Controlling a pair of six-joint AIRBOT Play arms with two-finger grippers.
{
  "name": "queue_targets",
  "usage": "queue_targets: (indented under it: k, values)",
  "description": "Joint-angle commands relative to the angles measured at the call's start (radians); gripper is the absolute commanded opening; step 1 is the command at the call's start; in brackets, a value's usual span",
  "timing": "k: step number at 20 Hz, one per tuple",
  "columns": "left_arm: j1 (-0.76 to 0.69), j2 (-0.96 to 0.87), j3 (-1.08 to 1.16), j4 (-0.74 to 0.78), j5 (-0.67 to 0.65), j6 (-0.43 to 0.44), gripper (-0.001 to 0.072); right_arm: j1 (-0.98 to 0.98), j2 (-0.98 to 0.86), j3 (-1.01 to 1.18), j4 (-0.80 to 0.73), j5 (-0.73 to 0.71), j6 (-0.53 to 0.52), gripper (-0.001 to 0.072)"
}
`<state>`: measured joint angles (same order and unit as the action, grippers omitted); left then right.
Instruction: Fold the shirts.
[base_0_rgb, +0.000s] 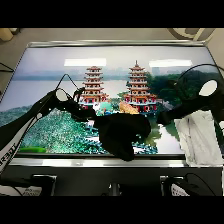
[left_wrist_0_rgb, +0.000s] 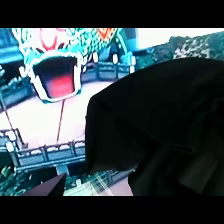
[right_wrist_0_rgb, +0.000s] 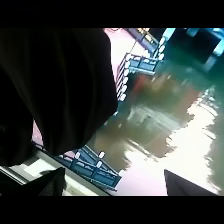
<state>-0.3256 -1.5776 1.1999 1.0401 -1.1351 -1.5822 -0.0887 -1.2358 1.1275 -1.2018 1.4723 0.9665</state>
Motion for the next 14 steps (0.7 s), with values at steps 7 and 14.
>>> queue_targets:
  k: [7,14]
  values:
    - [-0.065,-0.080,-0.022,-0.012,0.027,0.011,0.0532,0.002,-0.043,-0.205,0.198,-0.147,-0.103,0.0674]
    - [-0.089,-0.094,-0.012,-0.011,0.075,0.012,0.0020,0.044,-0.114,-0.224,0.248,-0.192,-0.153,0.0692]
